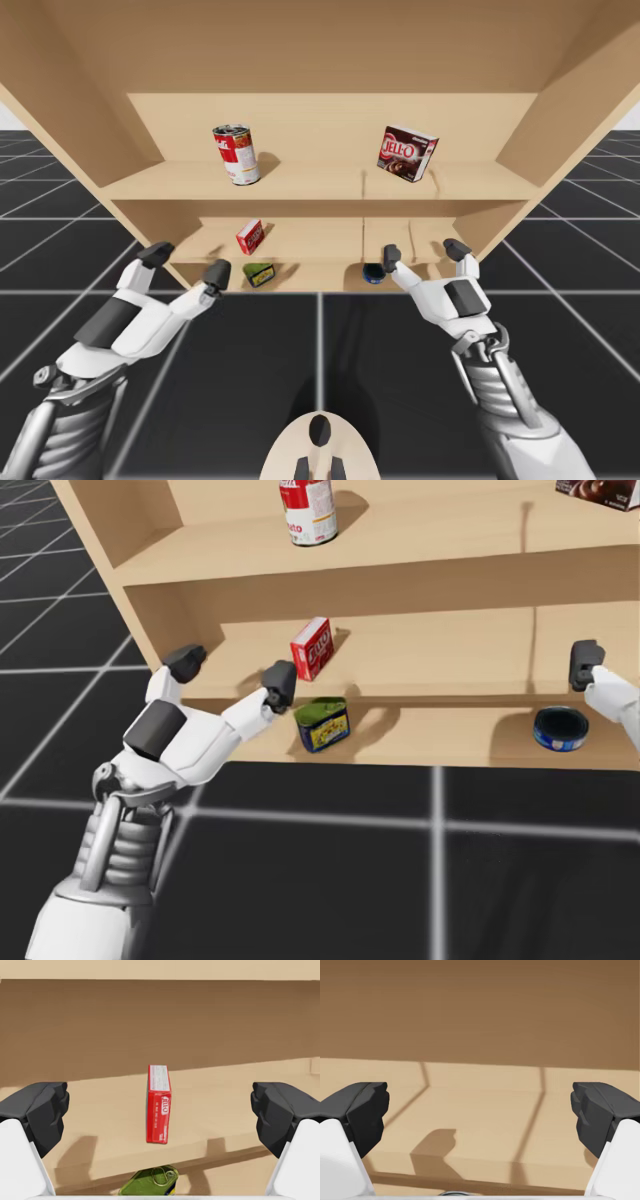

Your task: Find the potted meat can on the shelf and bring it to me.

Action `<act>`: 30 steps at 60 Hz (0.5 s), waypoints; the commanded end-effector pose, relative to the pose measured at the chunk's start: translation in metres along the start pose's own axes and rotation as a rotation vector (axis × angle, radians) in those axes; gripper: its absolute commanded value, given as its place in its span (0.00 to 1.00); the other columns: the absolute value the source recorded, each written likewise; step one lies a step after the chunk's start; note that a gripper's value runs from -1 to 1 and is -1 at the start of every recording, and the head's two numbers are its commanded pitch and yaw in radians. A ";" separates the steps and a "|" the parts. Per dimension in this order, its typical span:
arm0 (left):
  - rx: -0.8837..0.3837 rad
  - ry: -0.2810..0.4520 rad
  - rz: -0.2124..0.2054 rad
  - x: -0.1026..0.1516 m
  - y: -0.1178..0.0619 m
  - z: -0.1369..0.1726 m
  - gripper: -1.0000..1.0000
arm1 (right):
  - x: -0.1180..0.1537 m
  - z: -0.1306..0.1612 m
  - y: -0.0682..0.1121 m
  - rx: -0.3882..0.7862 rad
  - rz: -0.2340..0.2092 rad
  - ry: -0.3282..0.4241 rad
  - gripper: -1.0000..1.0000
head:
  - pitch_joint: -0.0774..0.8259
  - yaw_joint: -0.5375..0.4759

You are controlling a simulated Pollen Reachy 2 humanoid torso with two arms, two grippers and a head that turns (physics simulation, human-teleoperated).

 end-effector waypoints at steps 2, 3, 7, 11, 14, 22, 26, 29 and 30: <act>-0.081 0.081 0.032 -0.015 0.005 0.023 0.00 | -0.003 -0.001 0.004 -0.004 -0.013 -0.001 0.00 | 0.75 0.77; -0.077 0.081 0.034 -0.017 0.006 0.024 0.00 | -0.003 -0.001 0.004 -0.004 -0.013 -0.001 0.00 | 0.75 0.77; -0.073 0.095 0.020 -0.033 0.015 0.027 0.00 | -0.003 -0.001 0.004 -0.004 -0.010 -0.002 0.00 | 0.75 0.77; -0.084 0.119 0.018 -0.050 0.023 0.028 0.00 | -0.004 -0.002 0.004 -0.005 -0.006 -0.004 0.00 | 0.75 0.77; -0.081 0.125 0.019 -0.064 0.027 0.027 0.00 | -0.004 -0.002 0.003 -0.005 -0.008 -0.005 0.00 | 0.75 0.78; -0.103 0.183 0.023 -0.093 0.032 0.012 0.00 | -0.004 -0.002 0.002 -0.007 -0.009 -0.011 0.00 | 0.75 0.78; -0.123 0.214 0.025 -0.103 0.034 0.004 0.00 | -0.003 -0.002 0.002 -0.007 -0.009 -0.014 0.00 | 0.75 0.78; -0.132 0.245 0.021 -0.112 0.036 -0.005 0.00 | -0.003 -0.002 0.002 -0.006 -0.007 -0.015 0.00 | 0.75 0.78; -0.135 0.250 0.023 -0.114 0.037 -0.007 0.00 | -0.003 -0.002 0.002 -0.006 -0.007 -0.015 0.00 | 0.75 0.78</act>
